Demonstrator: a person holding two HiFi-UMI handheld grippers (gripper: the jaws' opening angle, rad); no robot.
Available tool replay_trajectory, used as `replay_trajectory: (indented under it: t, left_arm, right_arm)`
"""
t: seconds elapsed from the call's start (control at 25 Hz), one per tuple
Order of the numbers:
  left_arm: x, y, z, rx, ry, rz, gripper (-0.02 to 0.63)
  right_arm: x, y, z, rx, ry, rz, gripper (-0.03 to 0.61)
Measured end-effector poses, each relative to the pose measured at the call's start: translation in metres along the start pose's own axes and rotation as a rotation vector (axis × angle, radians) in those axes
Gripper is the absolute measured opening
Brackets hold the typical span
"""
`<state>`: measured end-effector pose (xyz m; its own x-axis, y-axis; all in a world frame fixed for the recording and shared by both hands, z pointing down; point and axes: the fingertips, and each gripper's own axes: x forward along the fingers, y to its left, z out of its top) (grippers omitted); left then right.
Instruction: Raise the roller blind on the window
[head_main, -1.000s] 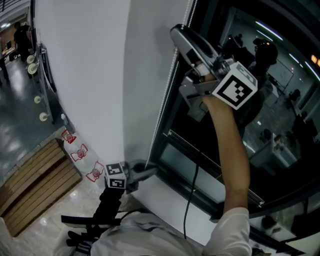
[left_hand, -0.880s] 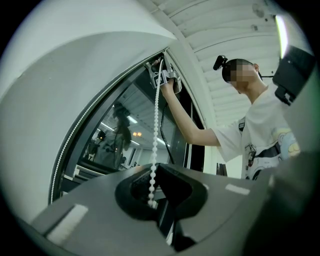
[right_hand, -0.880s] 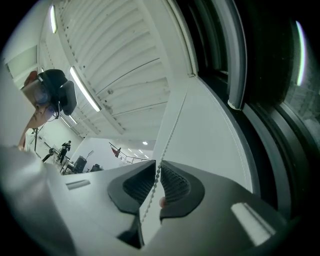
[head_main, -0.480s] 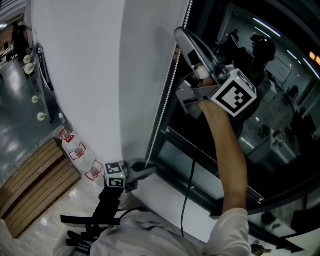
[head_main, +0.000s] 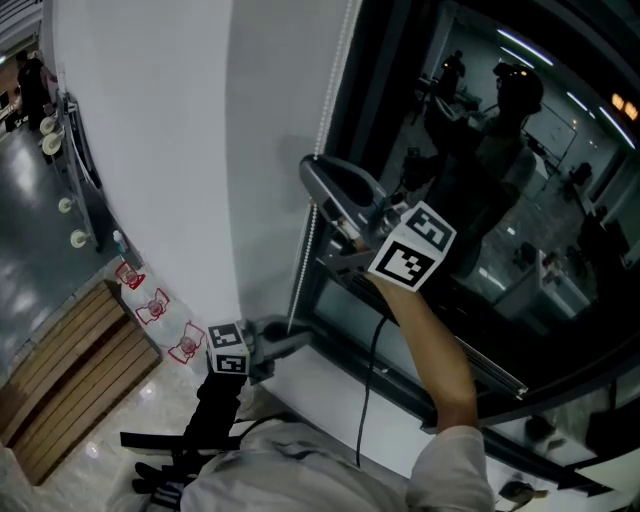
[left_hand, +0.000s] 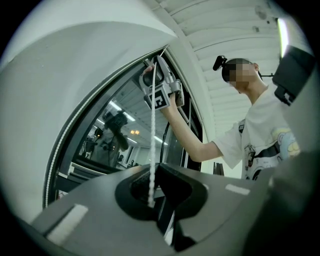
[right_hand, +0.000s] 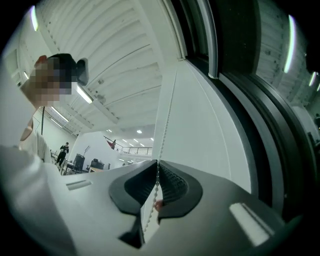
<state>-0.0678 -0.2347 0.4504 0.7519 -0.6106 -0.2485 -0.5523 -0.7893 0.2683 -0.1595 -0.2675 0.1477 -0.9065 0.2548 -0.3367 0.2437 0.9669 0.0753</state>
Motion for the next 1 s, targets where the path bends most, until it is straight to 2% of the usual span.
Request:
replay_trajectory:
  t: [0.16, 0.28, 0.44, 0.64, 0.88, 0.92, 0.96, 1.0]
  left_arm:
    - [0.0, -0.001, -0.001, -0.005, 0.001, 0.002, -0.002]
    - [-0.001, -0.001, -0.003, -0.01, 0.005, 0.004, -0.002]
    - [-0.001, 0.001, -0.001, -0.007, 0.011, 0.004, -0.002]
    - [-0.001, 0.0, -0.002, -0.009, 0.016, 0.01, -0.002]
    - [-0.01, 0.011, -0.019, -0.023, 0.034, 0.09, 0.0]
    - [-0.015, 0.013, -0.023, -0.023, 0.04, 0.115, 0.046]
    - [-0.022, 0.016, -0.026, -0.02, 0.048, 0.149, 0.122]
    - [-0.033, 0.018, -0.028, -0.016, 0.057, 0.187, 0.148]
  right_arm:
    - [-0.018, 0.006, -0.073, 0.038, 0.121, -0.02, 0.012]
    - [-0.032, 0.009, -0.098, 0.087, 0.115, -0.036, 0.012]
    - [-0.035, 0.015, -0.093, 0.022, 0.122, -0.035, 0.012]
    - [-0.041, 0.006, -0.086, 0.103, 0.07, -0.056, 0.014]
    - [-0.071, -0.005, -0.075, 0.126, 0.012, -0.15, 0.015]
    - [-0.078, -0.007, -0.073, 0.131, -0.004, -0.171, 0.015]
    - [-0.082, -0.008, -0.071, 0.135, -0.02, -0.189, 0.015]
    - [-0.084, -0.009, -0.068, 0.138, -0.038, -0.205, 0.015]
